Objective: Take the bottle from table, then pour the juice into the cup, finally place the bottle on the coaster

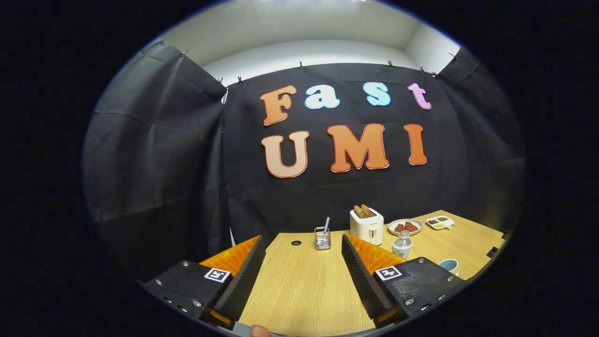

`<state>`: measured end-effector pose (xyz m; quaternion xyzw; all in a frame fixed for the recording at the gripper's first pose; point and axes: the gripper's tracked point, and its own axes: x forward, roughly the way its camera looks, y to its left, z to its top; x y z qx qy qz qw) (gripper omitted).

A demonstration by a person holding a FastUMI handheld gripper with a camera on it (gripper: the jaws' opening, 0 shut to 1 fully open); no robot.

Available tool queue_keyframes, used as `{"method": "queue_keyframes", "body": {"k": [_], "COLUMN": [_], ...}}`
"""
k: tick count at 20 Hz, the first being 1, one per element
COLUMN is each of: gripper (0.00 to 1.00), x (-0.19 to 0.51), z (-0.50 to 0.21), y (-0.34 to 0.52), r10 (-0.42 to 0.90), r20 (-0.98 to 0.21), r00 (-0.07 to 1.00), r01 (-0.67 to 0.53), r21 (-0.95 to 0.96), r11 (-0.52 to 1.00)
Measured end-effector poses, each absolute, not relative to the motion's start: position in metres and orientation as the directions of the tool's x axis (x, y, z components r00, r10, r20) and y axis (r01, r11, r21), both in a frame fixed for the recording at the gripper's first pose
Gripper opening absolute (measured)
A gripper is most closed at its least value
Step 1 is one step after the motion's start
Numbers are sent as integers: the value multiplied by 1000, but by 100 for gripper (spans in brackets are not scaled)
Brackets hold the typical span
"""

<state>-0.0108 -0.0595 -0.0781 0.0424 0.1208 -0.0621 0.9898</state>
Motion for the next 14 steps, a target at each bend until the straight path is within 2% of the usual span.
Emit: {"method": "queue_keyframes", "body": {"k": [14], "gripper": [97], "x": [4], "z": [-97], "y": [-40], "r10": [-94], "r20": [-246], "r00": [965], "r01": [119], "r21": [90], "r11": [989]}}
